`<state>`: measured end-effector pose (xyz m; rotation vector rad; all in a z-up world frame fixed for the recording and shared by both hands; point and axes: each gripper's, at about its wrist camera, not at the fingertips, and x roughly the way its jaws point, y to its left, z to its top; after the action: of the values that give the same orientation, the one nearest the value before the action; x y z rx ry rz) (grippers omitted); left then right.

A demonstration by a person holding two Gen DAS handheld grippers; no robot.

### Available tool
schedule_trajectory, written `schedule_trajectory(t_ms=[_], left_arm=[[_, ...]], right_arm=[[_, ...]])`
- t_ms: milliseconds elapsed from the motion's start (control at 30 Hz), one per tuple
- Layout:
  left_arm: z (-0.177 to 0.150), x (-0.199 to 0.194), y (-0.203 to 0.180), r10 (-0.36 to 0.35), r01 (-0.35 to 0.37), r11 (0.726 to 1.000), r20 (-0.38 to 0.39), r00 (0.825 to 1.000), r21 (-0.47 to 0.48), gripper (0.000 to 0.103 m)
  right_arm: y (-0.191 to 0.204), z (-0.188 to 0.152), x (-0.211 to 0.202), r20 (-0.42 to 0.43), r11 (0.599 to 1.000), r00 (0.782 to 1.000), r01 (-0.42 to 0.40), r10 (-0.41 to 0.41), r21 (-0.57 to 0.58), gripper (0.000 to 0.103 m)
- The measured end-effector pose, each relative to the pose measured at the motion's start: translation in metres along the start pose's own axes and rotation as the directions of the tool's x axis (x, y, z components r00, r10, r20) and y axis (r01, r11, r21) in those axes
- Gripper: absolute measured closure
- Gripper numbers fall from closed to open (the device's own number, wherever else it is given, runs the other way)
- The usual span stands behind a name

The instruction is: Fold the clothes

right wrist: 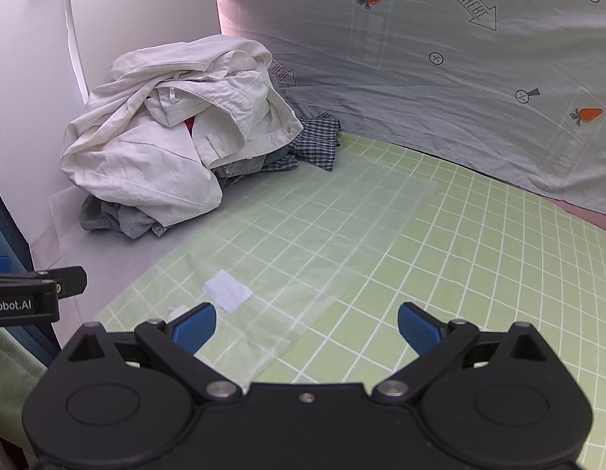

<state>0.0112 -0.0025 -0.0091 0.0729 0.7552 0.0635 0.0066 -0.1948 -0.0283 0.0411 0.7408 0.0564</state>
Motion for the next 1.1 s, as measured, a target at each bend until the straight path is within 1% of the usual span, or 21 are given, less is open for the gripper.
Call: schedule_trajectory(t_ms=[233, 333, 567, 667, 800, 967, 1100], left_arm=[[0.001, 0.01, -0.001, 0.001, -0.001, 1.0, -0.023, 1.0, 0.007, 0.0], [0.002, 0.019, 0.0, 0.028, -0.028, 1.0, -0.038, 0.999, 0.005, 0.0], [0.017, 0.051, 0.012, 0.062, -0.068, 0.996, -0.087, 0.994, -0.058, 0.0], [0.029, 0.07, 0.02, 0.086, -0.096, 0.991, -0.108, 0.99, -0.093, 0.0], [0.055, 0.103, 0.036, 0.121, -0.14, 0.979, -0.127, 0.984, -0.146, 0.0], [0.089, 0.153, 0.062, 0.178, -0.212, 0.955, -0.176, 0.968, -0.205, 0.0], [0.11, 0.185, 0.083, 0.196, -0.253, 0.932, -0.226, 0.954, -0.26, 0.001]], right_arm=[[-0.002, 0.001, 0.011, -0.025, 1.0, 1.0, 0.002, -0.002, 0.007, 0.003], [-0.003, 0.003, 0.018, -0.037, 1.0, 0.999, 0.004, -0.004, 0.005, 0.003], [-0.005, 0.017, 0.047, -0.077, 1.0, 0.997, 0.005, -0.005, -0.003, 0.003], [-0.003, 0.034, 0.068, -0.08, 1.0, 0.997, -0.001, -0.001, -0.023, 0.003], [0.0, 0.057, 0.097, -0.083, 0.999, 0.997, -0.008, 0.004, -0.051, 0.004], [0.012, 0.099, 0.148, -0.073, 0.996, 0.997, -0.026, 0.02, -0.08, 0.005], [0.027, 0.138, 0.195, -0.075, 0.993, 0.996, -0.059, 0.051, -0.101, 0.007]])
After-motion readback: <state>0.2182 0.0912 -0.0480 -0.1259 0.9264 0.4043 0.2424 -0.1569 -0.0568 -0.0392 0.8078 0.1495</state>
